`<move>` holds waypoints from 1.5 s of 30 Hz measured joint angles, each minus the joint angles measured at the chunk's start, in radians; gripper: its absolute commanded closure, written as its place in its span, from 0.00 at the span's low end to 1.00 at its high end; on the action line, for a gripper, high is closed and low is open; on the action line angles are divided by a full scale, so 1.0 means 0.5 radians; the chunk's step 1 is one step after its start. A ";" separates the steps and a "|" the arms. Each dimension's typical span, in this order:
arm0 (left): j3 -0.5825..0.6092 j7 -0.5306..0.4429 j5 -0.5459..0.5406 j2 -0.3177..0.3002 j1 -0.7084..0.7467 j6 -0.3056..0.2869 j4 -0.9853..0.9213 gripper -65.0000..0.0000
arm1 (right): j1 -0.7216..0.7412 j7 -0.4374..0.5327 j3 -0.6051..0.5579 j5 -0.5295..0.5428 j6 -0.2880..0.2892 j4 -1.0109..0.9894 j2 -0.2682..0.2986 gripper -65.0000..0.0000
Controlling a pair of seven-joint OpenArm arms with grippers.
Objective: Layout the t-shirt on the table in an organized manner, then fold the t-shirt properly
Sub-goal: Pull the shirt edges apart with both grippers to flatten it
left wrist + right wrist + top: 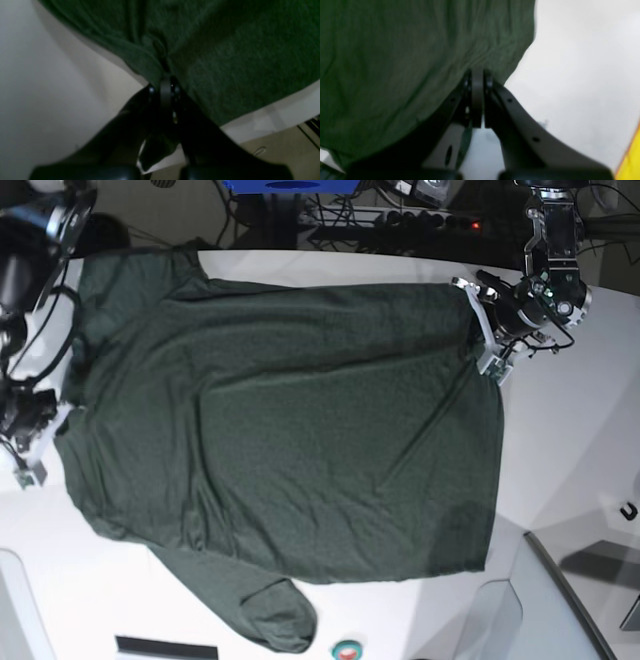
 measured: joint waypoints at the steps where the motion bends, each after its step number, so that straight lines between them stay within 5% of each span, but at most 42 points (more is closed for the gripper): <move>1: 0.000 0.005 0.000 0.002 0.000 0.000 0.000 1.00 | 0.052 0.064 -0.032 0.020 0.000 -0.134 0.024 0.99; 9: -0.002 -0.001 -0.001 0.002 0.026 0.000 -0.002 1.00 | 0.229 0.415 -0.138 0.015 0.006 -0.799 0.093 0.99; 13: -0.002 0.000 0.000 0.002 0.023 0.001 -0.002 1.00 | 0.241 0.548 -0.136 0.012 -0.155 -0.901 0.130 0.99; 22: 0.002 -0.002 -0.002 0.006 0.021 0.098 -0.002 1.00 | 0.208 0.571 -0.127 0.020 -0.165 -0.896 0.134 0.99; 26: 0.005 -0.001 -0.002 0.007 0.021 0.098 -0.002 1.00 | 0.215 0.579 -0.129 0.026 -0.294 -0.895 0.130 0.99; 40: -0.008 -0.001 -0.002 -0.007 0.013 0.098 -0.002 1.00 | 0.215 0.599 -0.133 0.026 -0.298 -0.895 0.128 0.99; 45: -0.169 0.000 -0.008 -0.022 0.017 0.098 -0.001 0.71 | 0.214 0.599 -0.133 0.025 -0.298 -0.895 0.128 0.99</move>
